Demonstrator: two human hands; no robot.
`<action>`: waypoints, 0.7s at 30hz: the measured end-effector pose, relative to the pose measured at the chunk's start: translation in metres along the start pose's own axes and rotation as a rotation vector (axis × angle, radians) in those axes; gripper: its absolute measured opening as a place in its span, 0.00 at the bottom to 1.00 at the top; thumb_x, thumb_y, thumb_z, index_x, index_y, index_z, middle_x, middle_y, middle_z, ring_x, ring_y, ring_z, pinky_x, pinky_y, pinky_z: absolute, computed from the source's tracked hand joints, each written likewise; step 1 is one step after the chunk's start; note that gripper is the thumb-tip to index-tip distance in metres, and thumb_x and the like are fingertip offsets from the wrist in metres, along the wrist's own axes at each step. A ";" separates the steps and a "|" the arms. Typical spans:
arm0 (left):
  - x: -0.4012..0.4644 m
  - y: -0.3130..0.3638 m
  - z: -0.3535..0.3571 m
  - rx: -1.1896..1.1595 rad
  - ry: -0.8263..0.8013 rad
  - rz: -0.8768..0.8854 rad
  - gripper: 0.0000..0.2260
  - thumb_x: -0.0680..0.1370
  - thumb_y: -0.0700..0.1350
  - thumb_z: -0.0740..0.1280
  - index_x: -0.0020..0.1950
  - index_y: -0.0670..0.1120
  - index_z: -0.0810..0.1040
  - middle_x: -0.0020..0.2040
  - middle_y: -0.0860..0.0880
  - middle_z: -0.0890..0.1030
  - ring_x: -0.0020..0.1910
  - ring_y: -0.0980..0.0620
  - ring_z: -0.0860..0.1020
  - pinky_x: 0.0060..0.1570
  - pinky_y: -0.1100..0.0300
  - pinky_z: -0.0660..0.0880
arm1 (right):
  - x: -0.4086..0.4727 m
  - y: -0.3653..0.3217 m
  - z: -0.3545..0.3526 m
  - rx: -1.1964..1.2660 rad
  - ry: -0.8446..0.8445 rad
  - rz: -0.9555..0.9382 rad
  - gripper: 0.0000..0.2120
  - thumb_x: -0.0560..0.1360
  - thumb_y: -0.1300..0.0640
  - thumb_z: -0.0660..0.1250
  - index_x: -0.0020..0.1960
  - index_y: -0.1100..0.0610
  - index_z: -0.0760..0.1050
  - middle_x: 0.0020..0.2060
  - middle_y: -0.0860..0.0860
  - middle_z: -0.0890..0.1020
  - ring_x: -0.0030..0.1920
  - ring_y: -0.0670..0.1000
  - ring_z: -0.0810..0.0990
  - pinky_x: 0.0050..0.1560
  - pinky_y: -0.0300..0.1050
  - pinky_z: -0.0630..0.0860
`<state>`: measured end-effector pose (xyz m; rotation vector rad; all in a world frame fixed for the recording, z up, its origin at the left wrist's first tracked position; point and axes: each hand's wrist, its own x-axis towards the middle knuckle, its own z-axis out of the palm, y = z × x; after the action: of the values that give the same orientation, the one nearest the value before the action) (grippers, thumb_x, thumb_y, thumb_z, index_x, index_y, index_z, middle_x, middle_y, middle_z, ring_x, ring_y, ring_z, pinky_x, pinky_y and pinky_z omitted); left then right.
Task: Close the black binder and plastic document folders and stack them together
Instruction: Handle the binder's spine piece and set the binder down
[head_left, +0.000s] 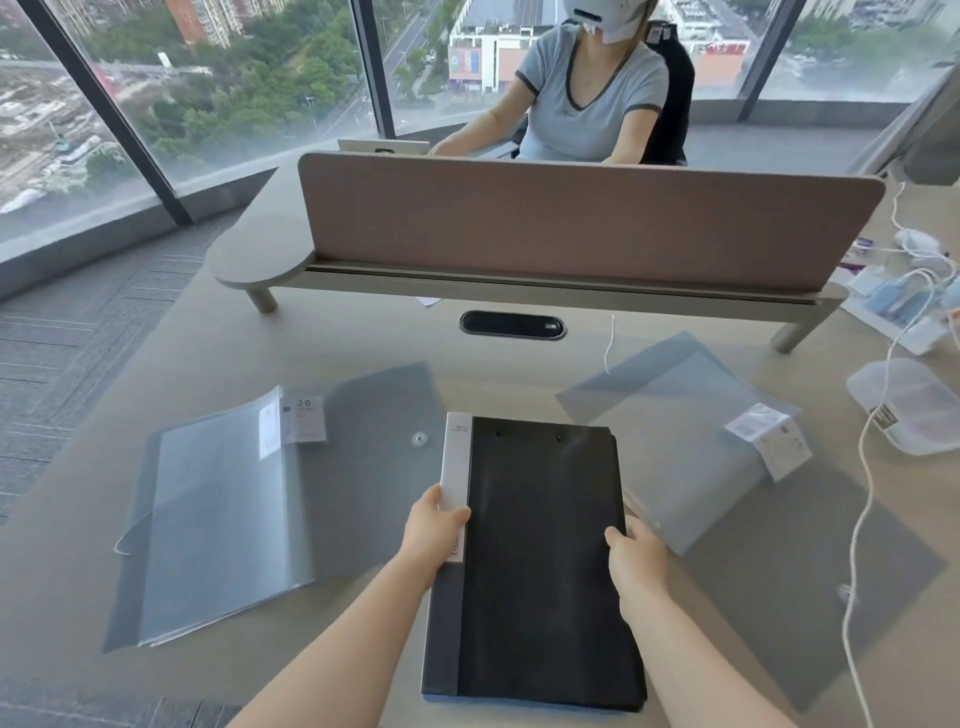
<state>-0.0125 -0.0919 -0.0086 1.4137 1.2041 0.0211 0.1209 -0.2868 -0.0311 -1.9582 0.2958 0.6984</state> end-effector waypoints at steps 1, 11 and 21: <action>-0.001 -0.003 0.002 0.009 0.001 -0.005 0.09 0.78 0.40 0.65 0.58 0.47 0.75 0.52 0.50 0.81 0.47 0.51 0.79 0.43 0.57 0.74 | 0.000 0.002 -0.001 -0.005 -0.002 0.000 0.11 0.79 0.63 0.59 0.51 0.54 0.79 0.45 0.49 0.83 0.46 0.54 0.80 0.51 0.50 0.78; 0.005 -0.013 0.008 0.142 0.049 0.001 0.09 0.78 0.42 0.65 0.57 0.50 0.73 0.50 0.51 0.79 0.50 0.47 0.79 0.45 0.54 0.75 | 0.006 0.015 0.005 -0.244 0.030 -0.025 0.08 0.78 0.61 0.60 0.50 0.59 0.78 0.46 0.55 0.82 0.44 0.57 0.79 0.43 0.48 0.75; 0.005 -0.020 0.008 0.163 0.100 0.010 0.08 0.76 0.42 0.67 0.55 0.46 0.76 0.50 0.49 0.81 0.47 0.50 0.79 0.46 0.54 0.76 | 0.009 0.015 0.014 -0.374 0.084 -0.017 0.13 0.74 0.57 0.64 0.57 0.57 0.77 0.49 0.54 0.82 0.47 0.58 0.81 0.43 0.47 0.76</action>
<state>-0.0177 -0.1000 -0.0292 1.5769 1.3047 0.0005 0.1157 -0.2811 -0.0521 -2.3468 0.2091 0.6987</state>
